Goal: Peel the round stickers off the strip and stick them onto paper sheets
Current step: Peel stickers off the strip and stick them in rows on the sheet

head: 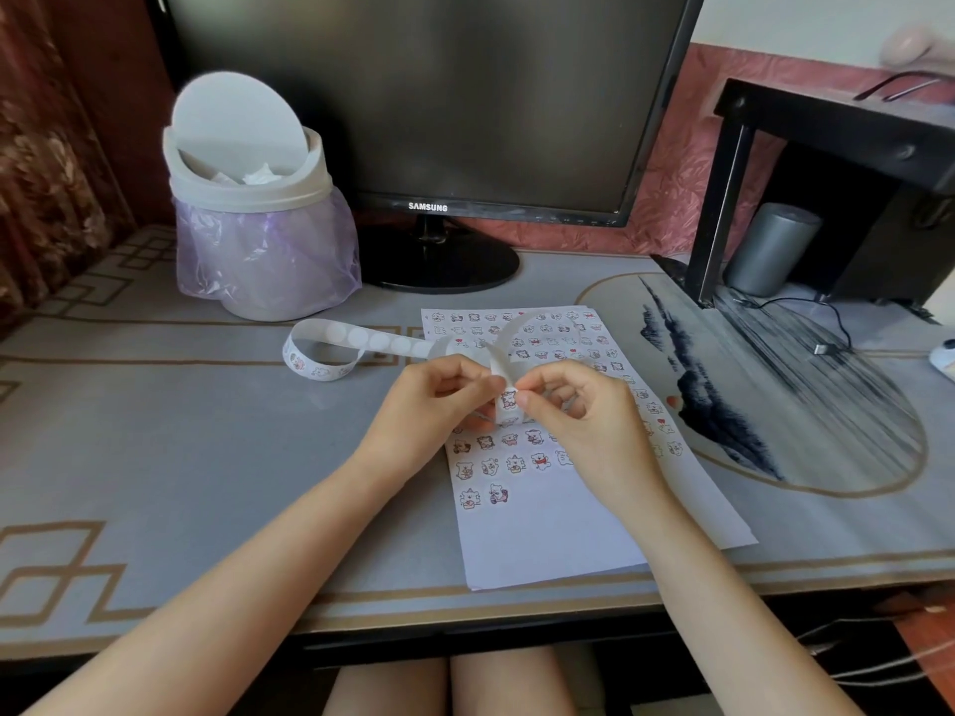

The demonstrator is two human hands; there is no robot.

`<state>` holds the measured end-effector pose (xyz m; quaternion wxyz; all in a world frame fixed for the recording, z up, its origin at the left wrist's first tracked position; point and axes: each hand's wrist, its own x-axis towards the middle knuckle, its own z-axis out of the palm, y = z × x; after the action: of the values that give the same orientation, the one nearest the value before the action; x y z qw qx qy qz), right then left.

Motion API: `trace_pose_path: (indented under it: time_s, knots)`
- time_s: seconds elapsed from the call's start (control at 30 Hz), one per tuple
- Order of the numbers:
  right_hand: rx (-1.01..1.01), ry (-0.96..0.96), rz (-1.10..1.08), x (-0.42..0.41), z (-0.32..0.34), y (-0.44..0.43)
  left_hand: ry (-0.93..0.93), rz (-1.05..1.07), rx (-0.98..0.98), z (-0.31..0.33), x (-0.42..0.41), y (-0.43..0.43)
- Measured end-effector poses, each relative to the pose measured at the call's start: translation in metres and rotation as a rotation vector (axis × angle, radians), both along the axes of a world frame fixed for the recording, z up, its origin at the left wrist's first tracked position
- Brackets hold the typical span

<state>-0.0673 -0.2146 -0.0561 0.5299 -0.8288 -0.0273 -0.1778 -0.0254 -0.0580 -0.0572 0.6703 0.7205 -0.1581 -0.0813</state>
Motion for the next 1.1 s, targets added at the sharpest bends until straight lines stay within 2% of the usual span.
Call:
trace_pose_path:
  time_s: [0.3,0.5,0.7,1.1]
  knots:
    - [-0.159,-0.022,0.049,-0.007,0.004,0.0,0.122,0.02,-0.068,0.002,0.001,0.0]
    - [-0.018,0.065,0.099,-0.022,0.016,-0.004,0.136,0.043,-0.059,0.0,0.002,-0.001]
    - [0.099,0.334,0.168,-0.037,0.018,-0.007,0.133,0.039,-0.036,0.0,0.002,-0.001]
    - [0.012,0.379,0.064,-0.039,0.001,-0.002,0.121,0.03,0.0,-0.001,0.002,-0.002]
